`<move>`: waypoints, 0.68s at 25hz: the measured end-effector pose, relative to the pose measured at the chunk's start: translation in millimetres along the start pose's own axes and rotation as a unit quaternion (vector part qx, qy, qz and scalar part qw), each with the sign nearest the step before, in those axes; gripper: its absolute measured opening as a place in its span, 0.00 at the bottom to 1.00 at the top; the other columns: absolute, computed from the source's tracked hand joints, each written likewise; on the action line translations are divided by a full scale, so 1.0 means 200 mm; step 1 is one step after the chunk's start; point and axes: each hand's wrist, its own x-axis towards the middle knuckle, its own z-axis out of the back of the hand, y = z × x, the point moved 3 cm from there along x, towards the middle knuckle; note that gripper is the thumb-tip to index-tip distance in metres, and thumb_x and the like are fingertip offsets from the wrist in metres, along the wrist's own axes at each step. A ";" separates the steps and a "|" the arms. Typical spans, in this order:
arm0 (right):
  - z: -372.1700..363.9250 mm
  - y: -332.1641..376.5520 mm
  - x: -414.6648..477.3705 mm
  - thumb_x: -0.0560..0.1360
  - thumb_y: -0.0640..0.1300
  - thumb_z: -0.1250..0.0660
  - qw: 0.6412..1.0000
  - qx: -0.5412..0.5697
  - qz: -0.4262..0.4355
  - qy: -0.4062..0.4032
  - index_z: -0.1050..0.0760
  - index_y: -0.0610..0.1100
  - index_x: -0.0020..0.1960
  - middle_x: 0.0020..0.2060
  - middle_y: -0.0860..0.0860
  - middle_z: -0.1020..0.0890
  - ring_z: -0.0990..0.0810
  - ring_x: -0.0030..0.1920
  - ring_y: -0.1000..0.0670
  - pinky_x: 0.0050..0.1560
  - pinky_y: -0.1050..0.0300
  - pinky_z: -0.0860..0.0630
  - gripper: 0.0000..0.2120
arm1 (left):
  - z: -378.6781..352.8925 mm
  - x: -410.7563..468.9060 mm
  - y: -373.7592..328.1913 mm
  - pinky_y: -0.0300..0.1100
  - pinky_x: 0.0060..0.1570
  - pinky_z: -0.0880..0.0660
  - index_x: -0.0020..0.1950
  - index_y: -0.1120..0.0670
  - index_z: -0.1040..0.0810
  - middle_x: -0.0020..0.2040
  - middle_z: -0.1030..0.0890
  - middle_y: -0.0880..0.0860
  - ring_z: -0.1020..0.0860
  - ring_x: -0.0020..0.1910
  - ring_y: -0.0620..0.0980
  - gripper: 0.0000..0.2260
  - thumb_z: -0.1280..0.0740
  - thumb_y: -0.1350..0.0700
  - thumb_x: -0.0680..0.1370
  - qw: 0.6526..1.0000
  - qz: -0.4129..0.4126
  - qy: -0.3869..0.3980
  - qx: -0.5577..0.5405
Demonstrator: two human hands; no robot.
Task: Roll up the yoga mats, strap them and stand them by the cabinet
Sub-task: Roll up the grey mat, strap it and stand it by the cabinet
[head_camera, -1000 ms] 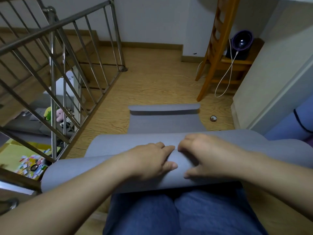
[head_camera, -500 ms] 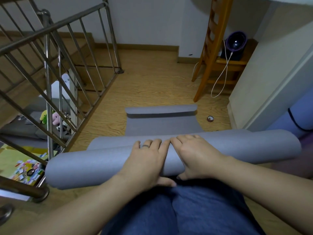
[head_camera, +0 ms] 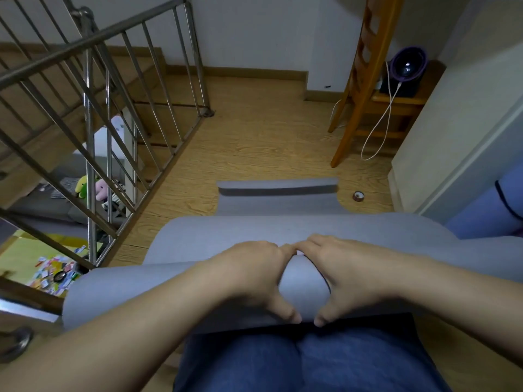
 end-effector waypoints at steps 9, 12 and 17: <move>-0.08 -0.03 0.08 0.63 0.63 0.27 0.992 -0.098 -0.006 -0.076 0.50 0.46 0.75 0.68 0.49 0.35 0.35 0.67 0.46 0.66 0.47 0.37 0.51 | 0.09 0.17 0.15 0.43 0.63 0.31 0.70 0.48 0.33 0.65 0.25 0.47 0.26 0.62 0.49 0.35 0.29 0.35 0.68 0.990 0.032 0.086 -0.111; -0.02 -0.10 0.17 0.60 0.63 0.24 0.998 -0.052 -0.004 -0.039 0.43 0.48 0.73 0.66 0.49 0.30 0.30 0.64 0.47 0.63 0.51 0.32 0.50 | 0.02 0.09 0.10 0.49 0.65 0.34 0.76 0.50 0.45 0.70 0.33 0.52 0.32 0.67 0.54 0.46 0.30 0.33 0.66 0.996 0.043 -0.040 0.068; 0.03 -0.13 0.28 0.56 0.61 0.21 1.000 0.001 -0.006 0.025 0.37 0.49 0.69 0.60 0.50 0.23 0.24 0.58 0.48 0.57 0.54 0.25 0.48 | -0.04 0.09 0.10 0.50 0.59 0.31 0.74 0.50 0.44 0.64 0.28 0.53 0.28 0.61 0.56 0.45 0.29 0.35 0.64 0.984 0.044 -0.111 0.129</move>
